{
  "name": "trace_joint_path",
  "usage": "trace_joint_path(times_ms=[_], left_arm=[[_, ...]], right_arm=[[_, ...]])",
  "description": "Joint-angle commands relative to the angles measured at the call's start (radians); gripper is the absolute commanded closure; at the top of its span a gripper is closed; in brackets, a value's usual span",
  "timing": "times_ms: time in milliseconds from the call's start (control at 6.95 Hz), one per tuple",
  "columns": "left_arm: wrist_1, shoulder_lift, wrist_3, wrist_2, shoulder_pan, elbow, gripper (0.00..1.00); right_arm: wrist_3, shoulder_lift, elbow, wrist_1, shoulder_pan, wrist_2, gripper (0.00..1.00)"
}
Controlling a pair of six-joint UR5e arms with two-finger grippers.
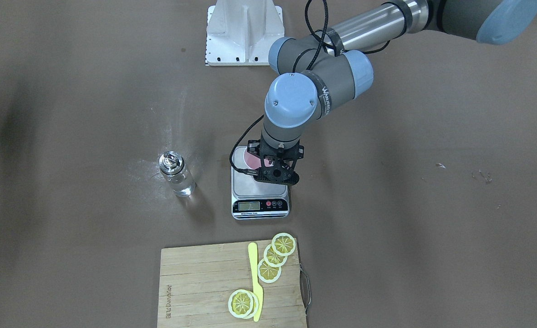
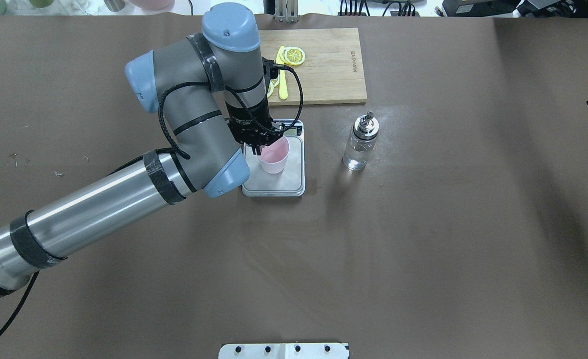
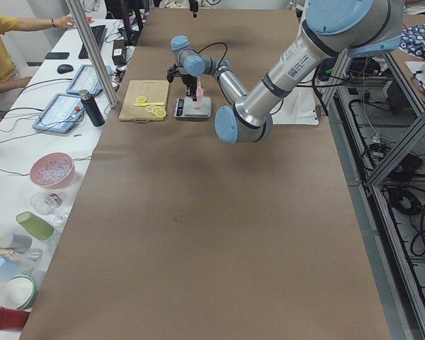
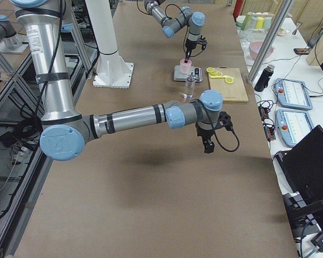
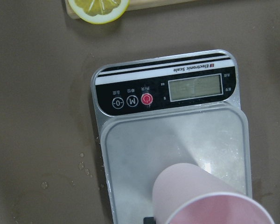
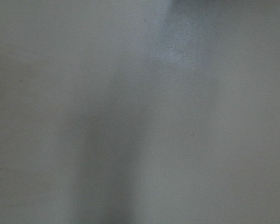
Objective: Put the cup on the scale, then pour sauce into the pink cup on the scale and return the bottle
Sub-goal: 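Carry the pink cup with the left gripper onto the scale, then open the left gripper and withdraw it from the cup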
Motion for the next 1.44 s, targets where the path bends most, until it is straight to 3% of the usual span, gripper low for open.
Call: trace_joint_path(times_ms=[0,144,431,719,1007,1294], left_arm=[[-0.021,0.000,0.008,0.000,0.001,0.004,0.88],[-0.034,0.008,0.008,0.000,-0.001,-0.003,0.35],[-0.035,0.008,0.006,0.000,-0.012,-0.022,0.14],[-0.032,0.026,0.008,-0.012,-0.059,-0.070,0.05],[-0.026,0.147,0.028,-0.086,-0.155,-0.217,0.03],[-0.022,0.297,0.156,-0.095,-0.247,-0.334,0.03]], right_arm=[[0.012,0.003,0.000,0.008,0.000,0.006,0.00],[0.013,0.003,0.002,0.008,0.000,0.009,0.00],[0.013,0.002,0.008,0.008,0.000,0.010,0.00],[0.012,0.000,0.008,0.008,0.000,0.004,0.00],[0.004,-0.003,0.022,0.008,0.000,0.010,0.00],[0.006,-0.058,0.078,0.027,-0.035,0.009,0.00]])
